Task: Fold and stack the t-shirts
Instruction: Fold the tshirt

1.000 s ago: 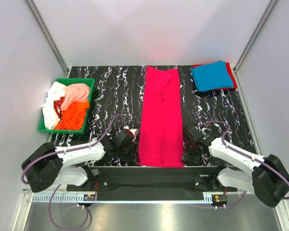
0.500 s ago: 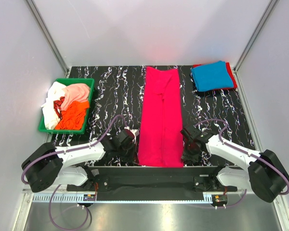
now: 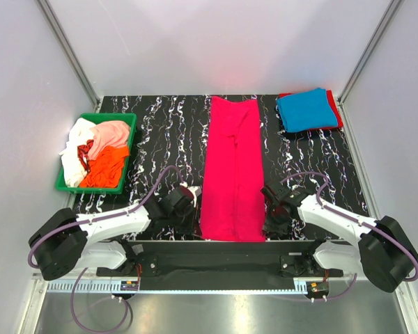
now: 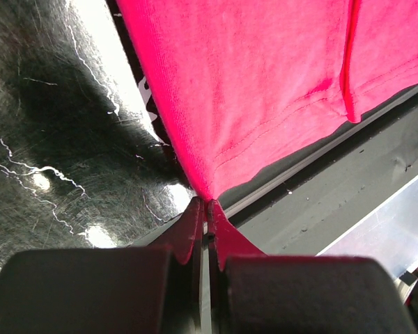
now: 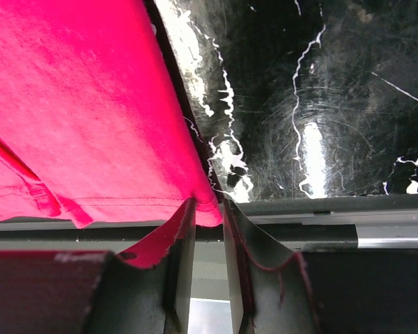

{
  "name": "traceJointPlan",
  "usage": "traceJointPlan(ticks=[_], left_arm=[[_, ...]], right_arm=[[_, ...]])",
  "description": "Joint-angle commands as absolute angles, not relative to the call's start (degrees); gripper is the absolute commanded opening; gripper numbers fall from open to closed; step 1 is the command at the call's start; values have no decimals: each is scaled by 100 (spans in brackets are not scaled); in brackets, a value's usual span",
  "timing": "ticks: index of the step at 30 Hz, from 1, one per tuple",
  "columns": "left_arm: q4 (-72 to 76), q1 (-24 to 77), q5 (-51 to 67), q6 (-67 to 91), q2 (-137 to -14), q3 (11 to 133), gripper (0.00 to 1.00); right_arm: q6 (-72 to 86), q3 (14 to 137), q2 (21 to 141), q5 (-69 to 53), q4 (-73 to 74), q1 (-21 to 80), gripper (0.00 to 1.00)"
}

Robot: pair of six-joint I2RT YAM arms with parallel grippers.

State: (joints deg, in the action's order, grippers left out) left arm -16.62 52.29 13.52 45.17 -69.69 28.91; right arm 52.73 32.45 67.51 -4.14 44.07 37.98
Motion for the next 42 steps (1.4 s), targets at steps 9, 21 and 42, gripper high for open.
traceJointPlan(ticks=[9,21,42], left_arm=[[-1626,5273,1591,4570,-6794,3182,0],[-1696,5291,1617,4605,-6750,3340,0],[-2030,5784,1011,4914,-6898,3902,0]], right_arm=[[5107,3551,7004,-448,4324,3929,28],[4940,3753,7356,-387,4368,4052,23],[4615,4139,6169,-35,5010,4052,0]])
